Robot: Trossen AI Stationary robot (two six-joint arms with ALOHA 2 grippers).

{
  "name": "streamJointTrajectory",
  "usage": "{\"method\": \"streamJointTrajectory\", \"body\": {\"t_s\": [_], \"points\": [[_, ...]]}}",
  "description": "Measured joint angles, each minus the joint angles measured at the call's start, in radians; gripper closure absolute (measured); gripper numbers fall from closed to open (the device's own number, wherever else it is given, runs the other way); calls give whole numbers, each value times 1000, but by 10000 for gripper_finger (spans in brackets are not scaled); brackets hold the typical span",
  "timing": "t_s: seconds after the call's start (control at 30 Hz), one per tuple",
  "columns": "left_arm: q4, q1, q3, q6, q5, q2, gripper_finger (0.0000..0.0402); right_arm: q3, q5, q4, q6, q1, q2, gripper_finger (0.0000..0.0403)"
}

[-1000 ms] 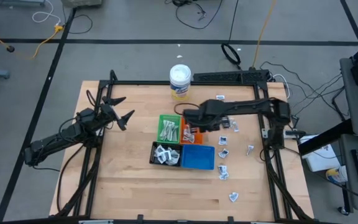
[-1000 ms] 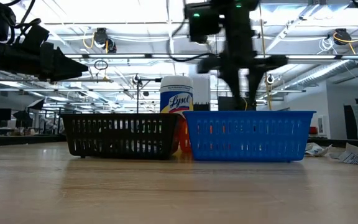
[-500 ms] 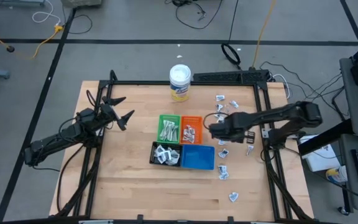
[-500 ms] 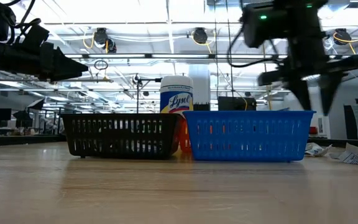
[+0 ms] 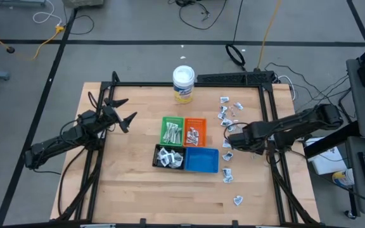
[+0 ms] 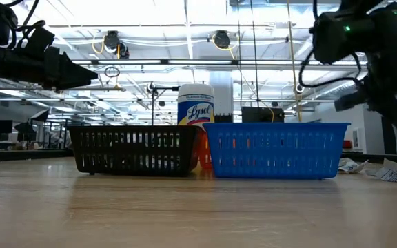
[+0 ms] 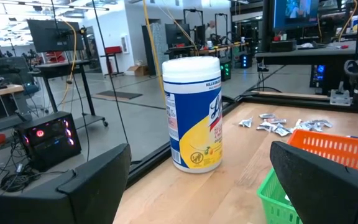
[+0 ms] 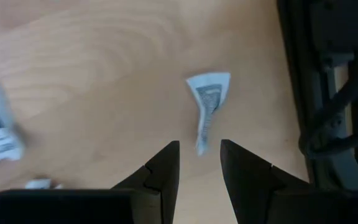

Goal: Pick & Place First Aid Supplies
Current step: Put the ointment pack into the orange bin

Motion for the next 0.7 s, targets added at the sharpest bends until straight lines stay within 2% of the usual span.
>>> {"method": "streamJointTrajectory", "body": {"t_s": [0.53,0.7], "points": [[0,0,0,0,0,0,9,-185,-49,224,-5,10,-1,297],[0,0,0,0,0,0,9,-186,-44,233,-34,10,-1,345]]}}
